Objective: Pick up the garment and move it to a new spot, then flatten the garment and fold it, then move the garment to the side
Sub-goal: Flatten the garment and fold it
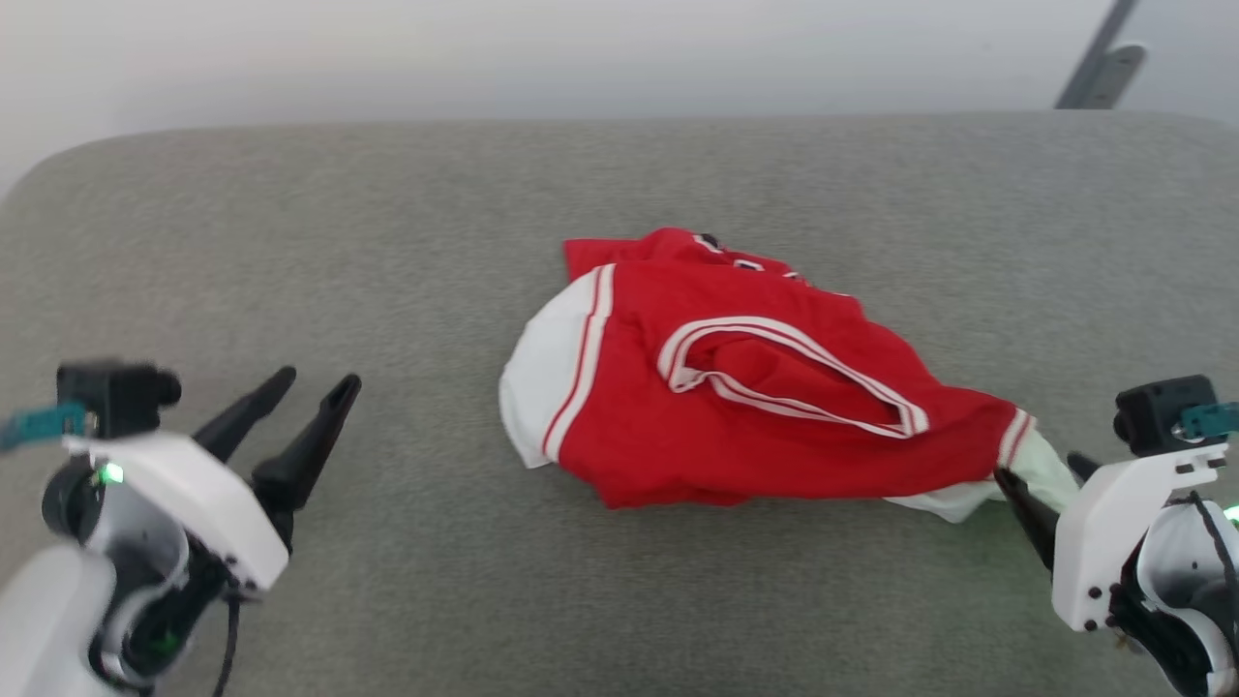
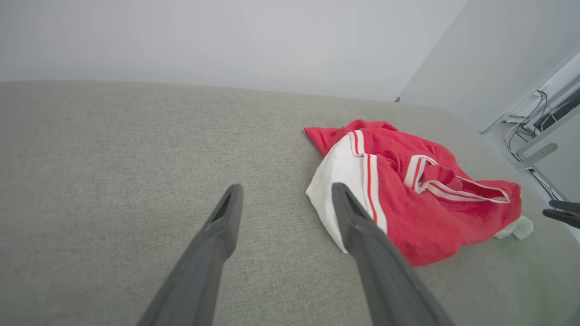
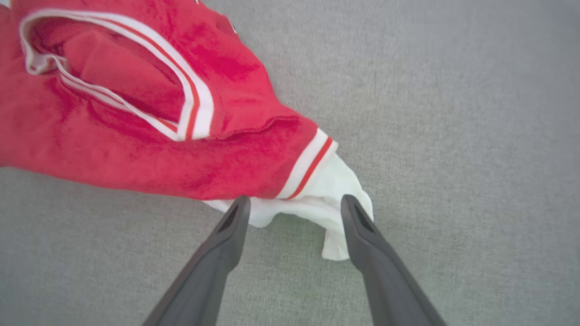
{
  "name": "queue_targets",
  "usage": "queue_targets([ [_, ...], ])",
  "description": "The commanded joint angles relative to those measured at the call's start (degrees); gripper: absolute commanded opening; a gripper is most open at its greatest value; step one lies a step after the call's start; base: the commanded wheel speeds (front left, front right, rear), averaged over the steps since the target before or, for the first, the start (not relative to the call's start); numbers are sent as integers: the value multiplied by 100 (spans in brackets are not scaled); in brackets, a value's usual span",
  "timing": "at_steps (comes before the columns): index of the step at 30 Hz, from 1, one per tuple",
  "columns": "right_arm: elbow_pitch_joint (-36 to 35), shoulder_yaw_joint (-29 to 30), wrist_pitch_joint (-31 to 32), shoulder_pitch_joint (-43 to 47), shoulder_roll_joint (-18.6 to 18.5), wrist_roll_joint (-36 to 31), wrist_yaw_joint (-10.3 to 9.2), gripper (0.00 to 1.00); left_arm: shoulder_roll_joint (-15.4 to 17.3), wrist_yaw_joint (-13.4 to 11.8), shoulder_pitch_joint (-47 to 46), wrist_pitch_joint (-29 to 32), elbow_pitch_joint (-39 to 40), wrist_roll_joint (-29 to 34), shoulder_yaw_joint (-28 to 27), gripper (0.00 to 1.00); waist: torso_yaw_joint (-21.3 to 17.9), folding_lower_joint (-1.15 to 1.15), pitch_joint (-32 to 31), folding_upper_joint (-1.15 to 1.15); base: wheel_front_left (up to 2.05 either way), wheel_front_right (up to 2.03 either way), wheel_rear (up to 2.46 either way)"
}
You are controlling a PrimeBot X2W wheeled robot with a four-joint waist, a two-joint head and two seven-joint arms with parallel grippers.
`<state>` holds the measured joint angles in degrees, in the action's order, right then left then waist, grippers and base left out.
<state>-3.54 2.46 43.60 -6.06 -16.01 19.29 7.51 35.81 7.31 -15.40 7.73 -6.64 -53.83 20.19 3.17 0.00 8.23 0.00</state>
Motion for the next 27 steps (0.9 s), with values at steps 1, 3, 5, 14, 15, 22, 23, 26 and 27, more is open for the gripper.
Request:
queue_targets([
  [1, -139, 44, -107, 47, 76, -35, -4, 100, 40, 3, -164, 163, 23, -53, 31, 100, -147, 0, -22, 0, 0, 0, 0],
  [3, -342, 42, -294, 50, 202, -119, -4, 100, 115, -9, -388, 506, 33, -75, 130, 100, -271, 0, -18, 0, 0, 0, 0],
  [5, -493, 78, -579, 5, 357, -204, -4, 100, 146, -14, -614, 825, 20, -118, 215, 100, -392, 0, -7, 0, 0, 0, 0],
  [14, -485, 346, -2502, -365, 1054, -790, -4, 100, 41, -25, -1631, 2117, -381, -163, 747, 100, -828, 0, 137, 0, 0, 0, 0],
  [15, -439, 389, -2694, -406, 1111, -878, -4, 100, 12, -22, -1733, 2244, -460, -160, 811, 100, -867, 0, 160, 0, 0, 0, 0],
  [22, -91, 467, -3428, -585, 1314, -1178, -4, 100, -201, -88, -2354, 3197, -1166, -69, 1275, 100, -1118, 0, 414, 0, 0, 0, 0],
  [23, -50, 444, -3489, -604, 1311, -1161, -4, 100, -214, -101, -2414, 3295, -1297, -49, 1321, 100, -1155, 0, 456, 0, 0, 0, 0],
  [26, 86, 364, -3653, -657, 1314, -975, -3, 100, -281, -200, -2616, 3524, -1677, 34, 1457, 100, -1255, 0, 592, 0, 0, 0, 0],
  [27, 137, 339, -3695, -659, 1312, -912, -4, 100, -278, -211, -2658, 3616, -1821, 98, 1534, 100, -1281, 0, 636, 0, 0, 0, 0],
])
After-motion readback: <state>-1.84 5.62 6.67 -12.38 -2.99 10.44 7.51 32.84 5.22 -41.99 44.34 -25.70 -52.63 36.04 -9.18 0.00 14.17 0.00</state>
